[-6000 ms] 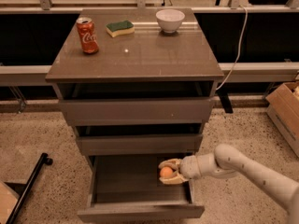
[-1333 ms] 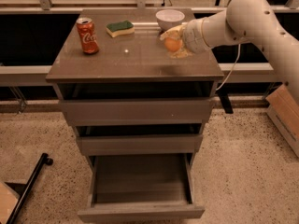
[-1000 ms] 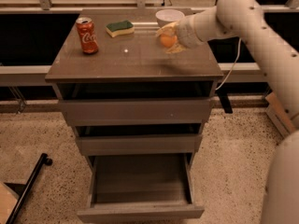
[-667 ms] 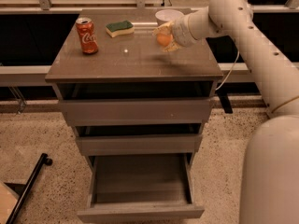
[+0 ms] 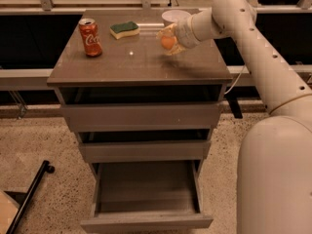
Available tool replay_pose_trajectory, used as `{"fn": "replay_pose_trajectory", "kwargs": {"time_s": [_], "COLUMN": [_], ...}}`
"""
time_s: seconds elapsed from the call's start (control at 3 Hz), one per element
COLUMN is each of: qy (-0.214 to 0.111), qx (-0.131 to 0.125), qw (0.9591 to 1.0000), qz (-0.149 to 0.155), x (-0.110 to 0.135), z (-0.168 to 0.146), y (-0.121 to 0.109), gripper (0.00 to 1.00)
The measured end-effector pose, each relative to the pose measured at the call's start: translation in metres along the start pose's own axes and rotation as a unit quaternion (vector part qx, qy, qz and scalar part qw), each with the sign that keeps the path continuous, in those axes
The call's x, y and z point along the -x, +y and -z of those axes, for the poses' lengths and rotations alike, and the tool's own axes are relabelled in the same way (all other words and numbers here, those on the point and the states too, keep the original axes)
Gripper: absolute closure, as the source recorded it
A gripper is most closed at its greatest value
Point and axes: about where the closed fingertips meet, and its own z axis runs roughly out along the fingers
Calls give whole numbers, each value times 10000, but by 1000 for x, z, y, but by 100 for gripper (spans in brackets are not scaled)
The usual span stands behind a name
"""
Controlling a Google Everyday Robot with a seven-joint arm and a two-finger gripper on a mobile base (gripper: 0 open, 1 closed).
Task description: Pick orange from bottom drawer and place on counter
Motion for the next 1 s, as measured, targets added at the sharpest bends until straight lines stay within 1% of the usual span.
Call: {"fn": "replay_pose_trajectory", "kwargs": {"time_s": [0.33, 0.67, 1.0], "qy": [-29, -52, -53], "qx": [13, 21, 22], "qw": [10000, 10000, 10000], "qz": [-2, -3, -3], "x": [2, 3, 3], "z": [-4, -7, -7], "y": [1, 2, 2], "gripper": [12, 0, 0]}}
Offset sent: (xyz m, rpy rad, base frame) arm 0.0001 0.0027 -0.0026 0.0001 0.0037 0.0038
